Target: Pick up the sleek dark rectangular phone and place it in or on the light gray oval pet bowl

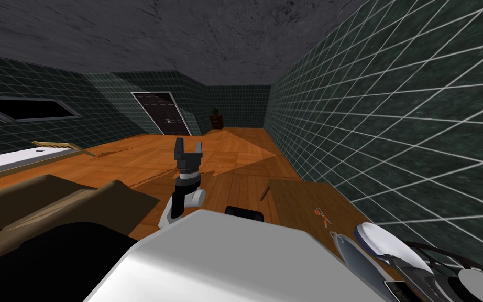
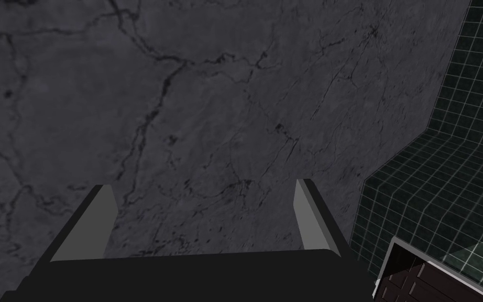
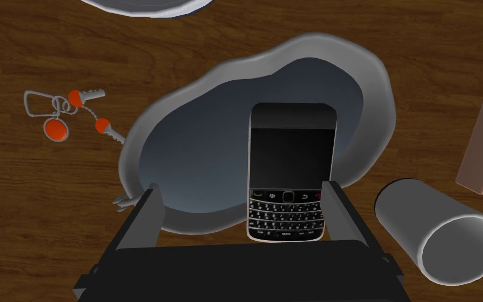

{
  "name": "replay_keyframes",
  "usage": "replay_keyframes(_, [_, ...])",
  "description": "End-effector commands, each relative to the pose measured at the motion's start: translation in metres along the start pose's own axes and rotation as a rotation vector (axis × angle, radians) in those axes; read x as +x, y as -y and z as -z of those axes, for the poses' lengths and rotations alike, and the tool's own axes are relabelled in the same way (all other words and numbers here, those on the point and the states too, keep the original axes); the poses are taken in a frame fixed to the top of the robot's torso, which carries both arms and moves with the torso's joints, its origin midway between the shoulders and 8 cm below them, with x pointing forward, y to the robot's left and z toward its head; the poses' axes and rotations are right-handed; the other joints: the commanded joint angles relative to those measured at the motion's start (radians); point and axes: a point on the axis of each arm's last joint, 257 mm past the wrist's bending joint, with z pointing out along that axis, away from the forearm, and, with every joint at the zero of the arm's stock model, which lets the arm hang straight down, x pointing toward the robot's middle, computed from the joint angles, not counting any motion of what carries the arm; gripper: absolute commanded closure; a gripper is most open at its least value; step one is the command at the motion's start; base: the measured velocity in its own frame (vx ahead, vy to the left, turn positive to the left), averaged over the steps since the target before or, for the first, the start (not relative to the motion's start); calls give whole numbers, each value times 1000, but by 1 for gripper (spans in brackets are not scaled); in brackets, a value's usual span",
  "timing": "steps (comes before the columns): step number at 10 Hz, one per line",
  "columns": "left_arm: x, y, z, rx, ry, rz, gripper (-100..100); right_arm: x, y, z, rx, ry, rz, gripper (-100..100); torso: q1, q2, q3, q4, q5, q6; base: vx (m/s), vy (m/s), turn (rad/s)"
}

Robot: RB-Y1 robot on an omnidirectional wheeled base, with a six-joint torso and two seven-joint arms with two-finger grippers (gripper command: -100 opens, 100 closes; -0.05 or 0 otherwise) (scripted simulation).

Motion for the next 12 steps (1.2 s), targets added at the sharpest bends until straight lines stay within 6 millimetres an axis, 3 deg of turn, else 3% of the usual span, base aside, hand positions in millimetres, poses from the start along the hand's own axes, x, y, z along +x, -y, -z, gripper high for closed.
replay_keyframes(1, [0,0,0,0,0,0,0,2,4,9,-1,1,-6,-100,0,0,0,0,0,0,-54,6,21])
replay_keyframes(4, [0,0,0,0,0,0,0,12,20,36,-3,0,-12,-100,0,2,1,1,0,0,-62,-2,20])
replay_keyframes(6, [0,0,0,0,0,0,0,13,20,38,-3,0,-11,-100,0,2,2,1,0,0,-48,3,13])
replay_keyframes(7, [0,0,0,0,0,0,0,13,20,38,-4,1,-12,0,0,1,1,0,-1,1,-5,0,-2])
replay_keyframes(12, [0,0,0,0,0,0,0,13,20,38,-4,1,-12,0,-1,-2,-1,0,-1,0,0,0,0])
